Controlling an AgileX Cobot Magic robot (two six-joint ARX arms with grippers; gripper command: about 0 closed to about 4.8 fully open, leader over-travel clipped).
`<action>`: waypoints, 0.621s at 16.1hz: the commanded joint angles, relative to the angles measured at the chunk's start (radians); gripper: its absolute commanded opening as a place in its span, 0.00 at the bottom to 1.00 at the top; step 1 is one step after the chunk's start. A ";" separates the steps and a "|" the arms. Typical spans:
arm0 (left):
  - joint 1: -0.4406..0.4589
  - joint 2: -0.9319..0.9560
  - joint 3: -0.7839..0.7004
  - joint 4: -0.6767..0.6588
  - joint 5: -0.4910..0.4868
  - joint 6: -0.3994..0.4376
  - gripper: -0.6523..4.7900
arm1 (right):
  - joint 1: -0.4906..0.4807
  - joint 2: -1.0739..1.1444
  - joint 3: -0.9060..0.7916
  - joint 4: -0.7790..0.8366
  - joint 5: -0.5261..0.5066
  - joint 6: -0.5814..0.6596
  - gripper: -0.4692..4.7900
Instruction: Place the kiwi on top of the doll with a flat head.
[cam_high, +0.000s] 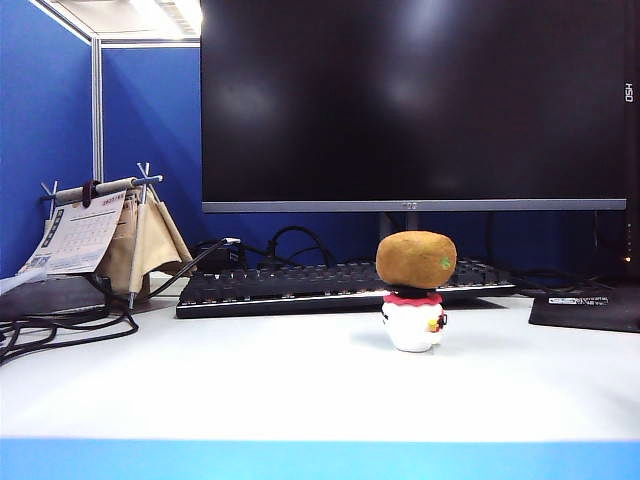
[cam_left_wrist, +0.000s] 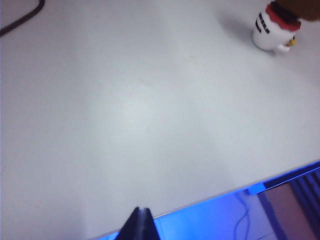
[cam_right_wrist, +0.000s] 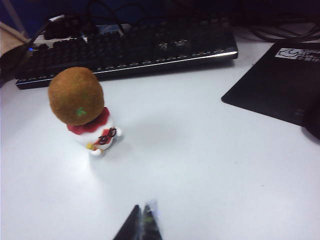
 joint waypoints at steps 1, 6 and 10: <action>0.000 0.001 0.000 -0.017 0.003 -0.030 0.11 | 0.001 -0.001 -0.005 -0.004 -0.005 0.000 0.09; 0.000 0.001 0.000 -0.017 0.003 -0.030 0.11 | 0.001 -0.002 -0.004 -0.003 -0.005 0.000 0.09; 0.000 0.001 0.000 -0.017 0.003 -0.030 0.11 | 0.001 -0.002 -0.004 -0.003 -0.005 0.000 0.09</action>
